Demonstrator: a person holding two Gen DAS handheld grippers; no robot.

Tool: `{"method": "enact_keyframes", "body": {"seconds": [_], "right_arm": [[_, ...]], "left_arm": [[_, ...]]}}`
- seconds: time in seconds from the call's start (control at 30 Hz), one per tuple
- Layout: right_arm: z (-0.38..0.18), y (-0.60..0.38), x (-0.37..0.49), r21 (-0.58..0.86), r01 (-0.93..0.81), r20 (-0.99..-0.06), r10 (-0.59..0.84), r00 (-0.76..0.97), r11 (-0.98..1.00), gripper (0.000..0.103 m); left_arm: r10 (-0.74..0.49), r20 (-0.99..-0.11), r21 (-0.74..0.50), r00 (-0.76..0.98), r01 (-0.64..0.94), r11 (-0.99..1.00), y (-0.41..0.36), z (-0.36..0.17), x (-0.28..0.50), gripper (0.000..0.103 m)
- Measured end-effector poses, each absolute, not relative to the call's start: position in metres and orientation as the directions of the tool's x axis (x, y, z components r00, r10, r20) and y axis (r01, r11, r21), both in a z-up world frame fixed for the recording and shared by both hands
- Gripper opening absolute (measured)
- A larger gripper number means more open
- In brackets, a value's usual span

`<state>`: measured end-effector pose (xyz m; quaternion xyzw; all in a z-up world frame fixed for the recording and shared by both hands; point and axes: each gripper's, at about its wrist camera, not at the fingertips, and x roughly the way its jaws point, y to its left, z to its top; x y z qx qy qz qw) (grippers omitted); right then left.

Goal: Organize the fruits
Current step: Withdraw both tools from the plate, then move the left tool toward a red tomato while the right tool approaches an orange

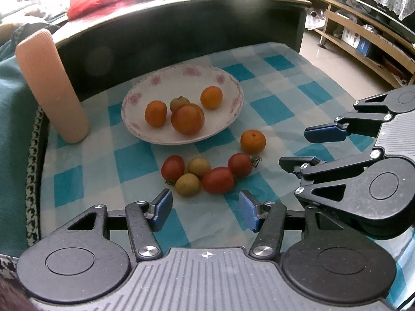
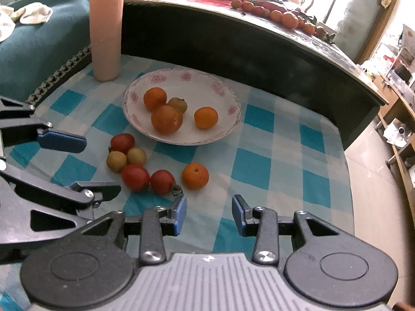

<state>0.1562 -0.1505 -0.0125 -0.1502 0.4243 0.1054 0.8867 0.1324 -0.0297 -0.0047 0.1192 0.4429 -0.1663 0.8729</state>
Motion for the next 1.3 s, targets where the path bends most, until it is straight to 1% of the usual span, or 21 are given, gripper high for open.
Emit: {"method": "enact_keyframes", "body": {"seconds": [0.5, 0.83, 1.3], "right_arm": [[-0.025, -0.149, 0.165, -0.164, -0.342, -0.812, 0.071, 0.579, 0.925, 0.053], [-0.031, -0.152, 0.167, -0.111, -0.341, -0.834, 0.099, 0.542, 0.933, 0.053], [-0.036, -0.149, 0.168, -0.12, -0.354, -0.84, 0.095, 0.534, 0.928, 0.053]], "left_arm": [[-0.193, -0.82, 0.052, 0.539, 0.406, 0.912, -0.028, -0.009, 0.134, 0.066], [-0.197, -0.824, 0.042, 0.532, 0.404, 0.914, -0.024, -0.011, 0.133, 0.067], [-0.205, -0.824, 0.041, 0.529, 0.416, 0.909, -0.023, -0.011, 0.131, 0.067]]}}
